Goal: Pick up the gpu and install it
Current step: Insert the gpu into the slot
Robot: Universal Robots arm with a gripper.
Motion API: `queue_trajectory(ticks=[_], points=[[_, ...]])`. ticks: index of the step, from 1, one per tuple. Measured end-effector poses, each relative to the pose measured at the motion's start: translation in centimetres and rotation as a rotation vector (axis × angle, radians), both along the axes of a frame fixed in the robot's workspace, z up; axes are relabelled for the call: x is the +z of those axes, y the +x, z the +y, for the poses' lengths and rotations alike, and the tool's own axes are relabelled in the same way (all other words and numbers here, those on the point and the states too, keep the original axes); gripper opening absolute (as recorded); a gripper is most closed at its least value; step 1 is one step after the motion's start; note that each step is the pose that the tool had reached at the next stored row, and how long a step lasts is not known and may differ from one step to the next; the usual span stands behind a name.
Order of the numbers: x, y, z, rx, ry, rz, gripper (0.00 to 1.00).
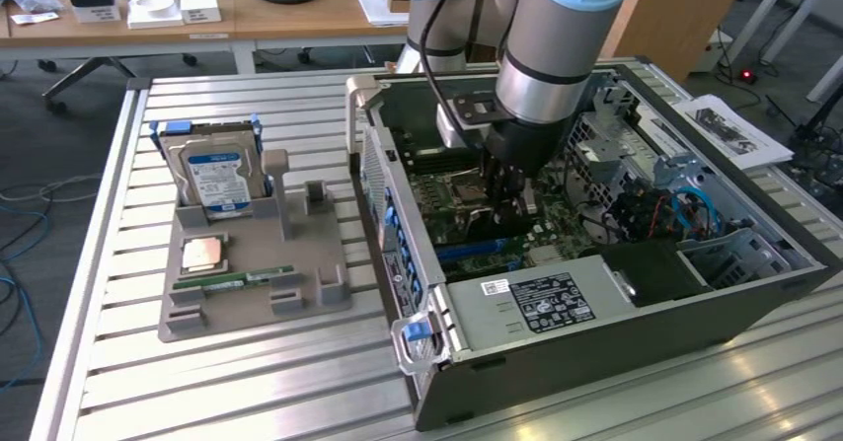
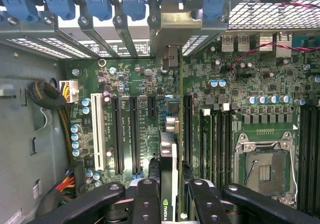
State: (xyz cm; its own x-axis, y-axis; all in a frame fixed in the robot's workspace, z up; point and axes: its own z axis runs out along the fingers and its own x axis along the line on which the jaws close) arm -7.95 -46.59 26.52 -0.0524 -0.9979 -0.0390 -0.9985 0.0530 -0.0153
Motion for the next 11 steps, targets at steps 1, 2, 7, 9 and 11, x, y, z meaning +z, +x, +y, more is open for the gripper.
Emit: queue_trajectory(ticks=[1, 2, 7, 9, 11], points=[[-0.02, 0.0, -0.01, 0.0, 0.0002, 0.0, 0.27], [-0.03, 0.01, -0.02, 0.0, 0.0004, -0.0002, 0.27], [-0.05, 0.0, -0.13, 0.0, 0.0003, -0.0001, 0.27], [-0.05, 0.0, -0.14, 0.0, 0.0003, -0.0002, 0.27], [-0.04, 0.0, -0.15, 0.0, 0.0002, -0.0001, 0.27]])
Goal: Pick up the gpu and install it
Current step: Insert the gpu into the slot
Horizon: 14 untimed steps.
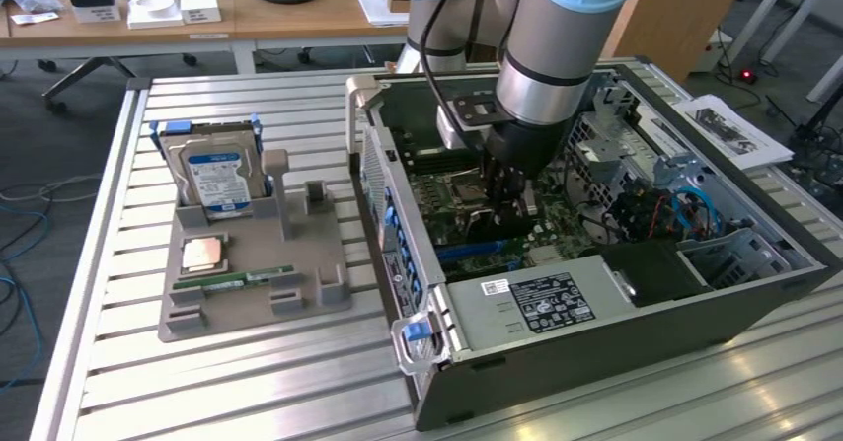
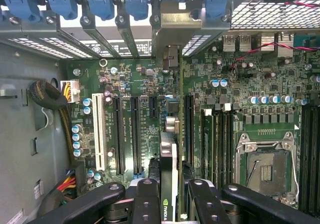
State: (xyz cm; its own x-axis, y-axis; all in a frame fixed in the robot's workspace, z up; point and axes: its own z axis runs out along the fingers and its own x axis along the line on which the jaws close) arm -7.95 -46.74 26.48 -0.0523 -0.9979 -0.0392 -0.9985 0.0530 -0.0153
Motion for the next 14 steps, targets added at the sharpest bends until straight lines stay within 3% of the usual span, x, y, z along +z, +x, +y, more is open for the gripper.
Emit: queue_trajectory(ticks=[14], points=[[-0.52, -0.21, 0.0, 0.0, -0.0001, 0.0, 0.27]])
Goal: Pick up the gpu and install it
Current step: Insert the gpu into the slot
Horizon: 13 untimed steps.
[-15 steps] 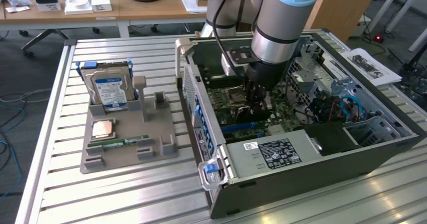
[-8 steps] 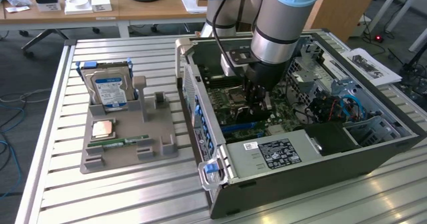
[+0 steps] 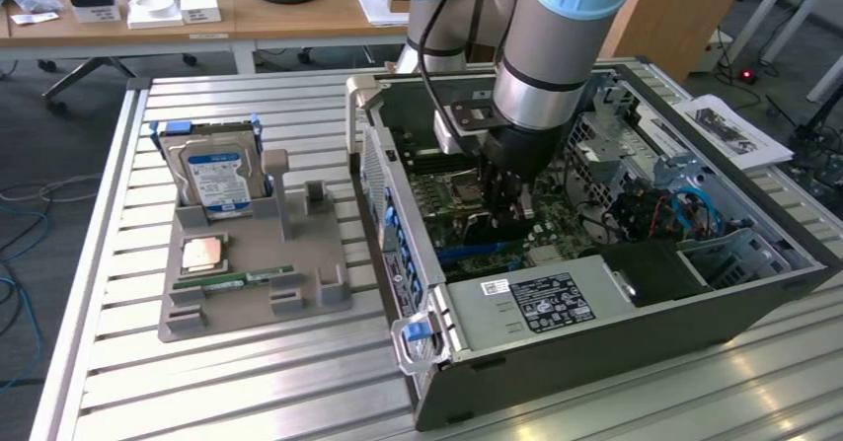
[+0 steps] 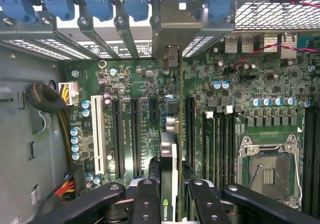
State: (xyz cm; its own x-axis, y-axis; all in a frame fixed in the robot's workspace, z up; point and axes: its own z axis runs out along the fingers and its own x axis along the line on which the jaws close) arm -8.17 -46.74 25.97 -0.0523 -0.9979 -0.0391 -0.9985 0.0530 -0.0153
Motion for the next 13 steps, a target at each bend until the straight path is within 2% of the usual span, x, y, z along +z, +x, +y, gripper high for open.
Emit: queue_trajectory(ticks=[13], points=[[-0.36, -0.29, 0.0, 0.0, 0.0001, 0.0, 0.27]])
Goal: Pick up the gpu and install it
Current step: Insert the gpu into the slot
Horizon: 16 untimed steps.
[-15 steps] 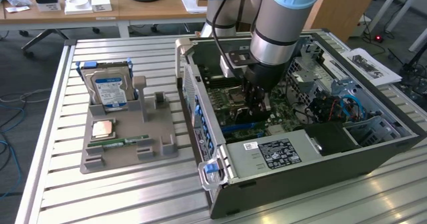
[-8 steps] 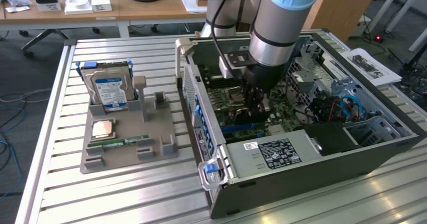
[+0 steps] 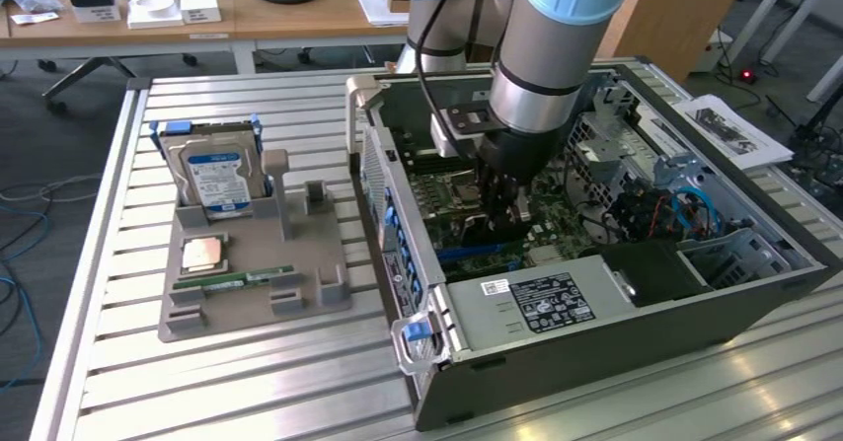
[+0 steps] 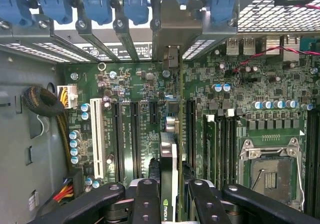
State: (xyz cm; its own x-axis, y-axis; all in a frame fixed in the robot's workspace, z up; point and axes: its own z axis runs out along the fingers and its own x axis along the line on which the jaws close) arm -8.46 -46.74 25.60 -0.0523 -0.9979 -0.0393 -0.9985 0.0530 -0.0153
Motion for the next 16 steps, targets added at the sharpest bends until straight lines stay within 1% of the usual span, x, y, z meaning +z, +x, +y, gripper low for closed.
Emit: queue_trajectory(ticks=[7, 12, 16], points=[[-0.01, 0.0, 0.0, 0.0, 0.0, -0.0001, 0.27], [-0.3, 0.0, 0.0, 0.0, 0.0001, -0.0001, 0.27], [-0.31, 0.0, 0.0, 0.0, -0.0001, 0.0001, 0.27]])
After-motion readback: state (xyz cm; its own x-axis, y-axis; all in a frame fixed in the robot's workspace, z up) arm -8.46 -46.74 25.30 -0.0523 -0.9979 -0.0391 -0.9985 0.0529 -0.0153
